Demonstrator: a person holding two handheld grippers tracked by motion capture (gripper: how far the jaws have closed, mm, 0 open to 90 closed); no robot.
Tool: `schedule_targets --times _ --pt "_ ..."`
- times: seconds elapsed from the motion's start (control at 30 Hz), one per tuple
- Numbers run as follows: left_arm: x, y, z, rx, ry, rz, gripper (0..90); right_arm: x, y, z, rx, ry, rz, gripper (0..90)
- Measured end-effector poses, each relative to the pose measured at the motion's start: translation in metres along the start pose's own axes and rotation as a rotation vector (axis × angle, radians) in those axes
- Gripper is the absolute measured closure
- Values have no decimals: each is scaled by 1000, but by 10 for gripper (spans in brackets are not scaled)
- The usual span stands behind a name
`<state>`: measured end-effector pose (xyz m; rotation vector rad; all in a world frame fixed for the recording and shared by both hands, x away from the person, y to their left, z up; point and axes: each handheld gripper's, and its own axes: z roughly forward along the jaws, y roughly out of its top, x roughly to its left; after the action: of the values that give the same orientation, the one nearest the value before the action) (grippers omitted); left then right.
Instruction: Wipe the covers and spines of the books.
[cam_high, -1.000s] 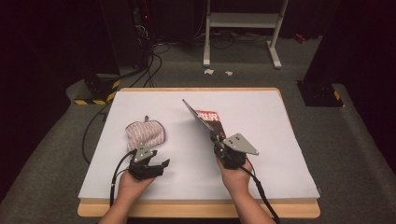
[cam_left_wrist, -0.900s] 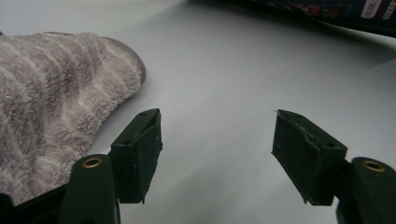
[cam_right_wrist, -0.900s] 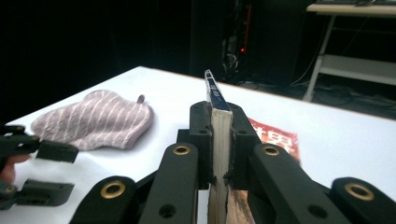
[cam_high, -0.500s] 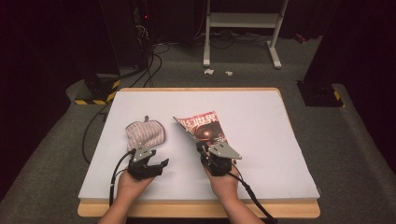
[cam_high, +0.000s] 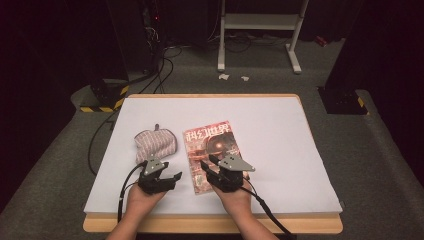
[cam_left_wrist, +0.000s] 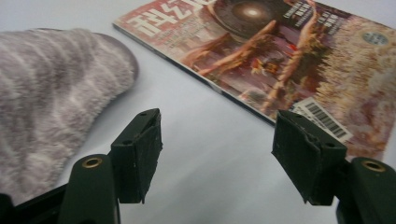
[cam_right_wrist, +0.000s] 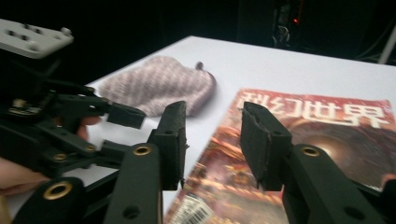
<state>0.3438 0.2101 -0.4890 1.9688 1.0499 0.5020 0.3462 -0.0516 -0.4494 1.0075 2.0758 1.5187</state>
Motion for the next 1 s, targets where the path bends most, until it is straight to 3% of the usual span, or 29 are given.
schedule_targets --times 0.2,0.43,0.53,0.67,0.77,0.87,1.0 --pt "-23 1 9 34 -58 37 286 -22 -13 -3 51 -67 5 557" --pt "-39 2 16 61 -104 43 219 -54 -28 -19 110 -162 31 516" --pt "-45 1 21 98 -122 42 191 -64 -33 -26 123 -196 33 495" --pt "-55 -1 28 133 -121 71 181 -72 -38 -33 137 -223 39 477" --pt "-62 -1 29 147 -84 109 188 -76 -43 -34 153 -241 36 470" --pt "-63 0 29 149 -71 111 210 -79 -46 -34 178 -265 16 463" --pt "-60 0 28 152 -80 113 234 -84 -48 -34 197 -271 34 460"
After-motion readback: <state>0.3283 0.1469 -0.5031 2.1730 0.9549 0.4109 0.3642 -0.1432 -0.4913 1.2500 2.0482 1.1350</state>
